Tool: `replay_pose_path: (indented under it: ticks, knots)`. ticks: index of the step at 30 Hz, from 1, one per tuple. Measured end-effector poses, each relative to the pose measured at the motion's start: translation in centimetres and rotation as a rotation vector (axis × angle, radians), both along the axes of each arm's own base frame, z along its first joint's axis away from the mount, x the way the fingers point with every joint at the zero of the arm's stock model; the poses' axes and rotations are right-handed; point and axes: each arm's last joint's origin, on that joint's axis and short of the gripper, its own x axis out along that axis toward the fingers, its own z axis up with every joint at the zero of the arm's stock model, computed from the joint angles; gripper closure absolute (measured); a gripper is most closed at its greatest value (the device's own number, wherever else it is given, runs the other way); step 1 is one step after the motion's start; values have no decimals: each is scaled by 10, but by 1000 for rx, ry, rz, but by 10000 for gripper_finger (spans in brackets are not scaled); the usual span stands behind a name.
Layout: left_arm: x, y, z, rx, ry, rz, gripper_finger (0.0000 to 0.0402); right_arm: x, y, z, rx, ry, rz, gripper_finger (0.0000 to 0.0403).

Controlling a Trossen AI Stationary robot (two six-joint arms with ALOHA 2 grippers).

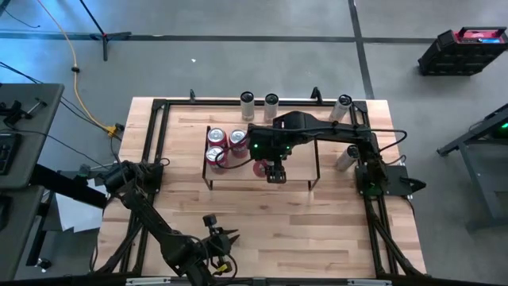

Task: Place canned beverage on shelf
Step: Put the red soda can on the shelf aligned with the other red soda can

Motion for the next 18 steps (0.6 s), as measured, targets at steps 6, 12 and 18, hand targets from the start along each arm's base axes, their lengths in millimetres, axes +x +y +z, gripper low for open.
replay_pose_path:
  ticks: [6,12,18]
  knots:
    - [-4,-2,0,1,-5,-1,335,4,-2,-5,2,14,-6,113]
    - [-8,-3,-1,-5,-4,7,335,4,-2,-5,7,15,-10,112]
    - [-9,-4,-1,0,-3,4,335,6,-1,-9,13,25,-9,111]
